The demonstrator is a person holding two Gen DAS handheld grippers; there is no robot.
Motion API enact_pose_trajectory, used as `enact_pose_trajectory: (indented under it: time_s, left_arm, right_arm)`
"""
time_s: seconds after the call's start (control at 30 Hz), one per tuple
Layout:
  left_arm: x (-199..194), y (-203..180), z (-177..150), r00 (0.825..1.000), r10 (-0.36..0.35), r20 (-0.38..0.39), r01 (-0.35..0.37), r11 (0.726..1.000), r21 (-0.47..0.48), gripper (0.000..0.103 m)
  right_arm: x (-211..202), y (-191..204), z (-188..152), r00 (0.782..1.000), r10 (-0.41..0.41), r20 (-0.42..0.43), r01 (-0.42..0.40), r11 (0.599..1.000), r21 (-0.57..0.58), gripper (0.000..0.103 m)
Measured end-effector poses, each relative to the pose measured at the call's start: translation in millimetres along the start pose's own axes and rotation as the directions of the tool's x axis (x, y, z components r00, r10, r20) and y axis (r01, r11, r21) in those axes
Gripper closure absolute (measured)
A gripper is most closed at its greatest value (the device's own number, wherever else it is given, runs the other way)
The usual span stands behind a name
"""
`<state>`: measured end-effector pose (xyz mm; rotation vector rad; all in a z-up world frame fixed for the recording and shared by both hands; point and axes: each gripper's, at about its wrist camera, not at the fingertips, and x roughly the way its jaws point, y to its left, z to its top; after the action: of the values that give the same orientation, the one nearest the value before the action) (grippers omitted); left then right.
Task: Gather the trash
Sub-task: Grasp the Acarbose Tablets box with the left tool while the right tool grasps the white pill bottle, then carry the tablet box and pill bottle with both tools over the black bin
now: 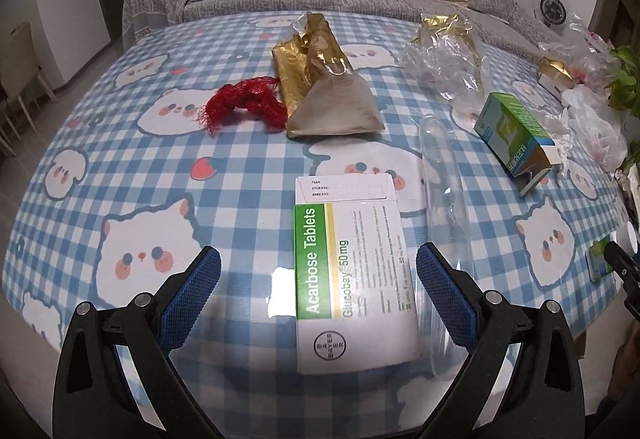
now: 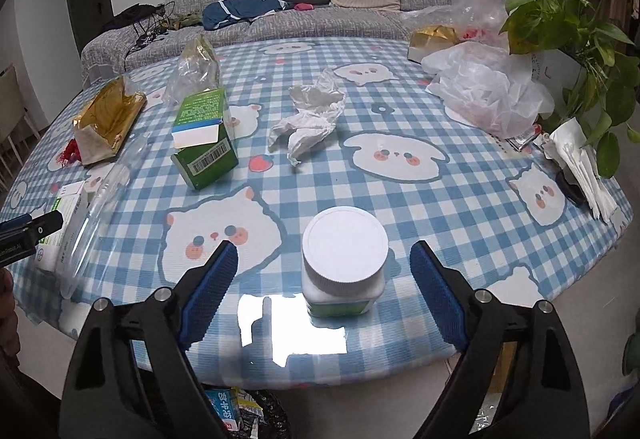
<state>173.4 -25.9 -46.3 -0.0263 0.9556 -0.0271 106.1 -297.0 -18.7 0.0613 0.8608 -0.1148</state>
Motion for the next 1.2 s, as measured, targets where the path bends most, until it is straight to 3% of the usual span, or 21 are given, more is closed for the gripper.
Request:
enact_pose_trajectory:
  time_s: [0.3, 0.4, 0.43, 0.63, 1.2]
  left_arm:
    - [16, -5, 4, 0.999, -0.001, -0.035, 0.001, 1.0, -0.001, 0.021]
    - [17, -6, 2, 0.999, -0.009, -0.049, 0.009, 1.0, -0.001, 0.032]
    - [17, -7, 1, 0.999, -0.011, -0.05, 0.011, 1.0, 0.0, 0.035]
    - [15, -7, -2, 0.999, -0.01, -0.034, 0.01, 1.0, -0.001, 0.043]
    - [4, -3, -5, 1.0, -0.025, -0.011, 0.025, 1.0, 0.004, 0.044]
  right_arm:
    - [11, 0, -1, 0.999, 0.012, -0.034, -0.012, 1.0, 0.006, 0.041]
    - [13, 0, -1, 0.999, 0.005, -0.046, -0.005, 1.0, 0.004, 0.053]
    - [13, 1, -2, 0.999, 0.005, -0.051, -0.005, 1.0, -0.005, 0.063]
    - [12, 1, -4, 0.999, 0.007, -0.05, -0.007, 1.0, -0.007, 0.063]
    - [7, 5, -3, 1.0, 0.013, -0.026, -0.013, 1.0, -0.006, 0.063]
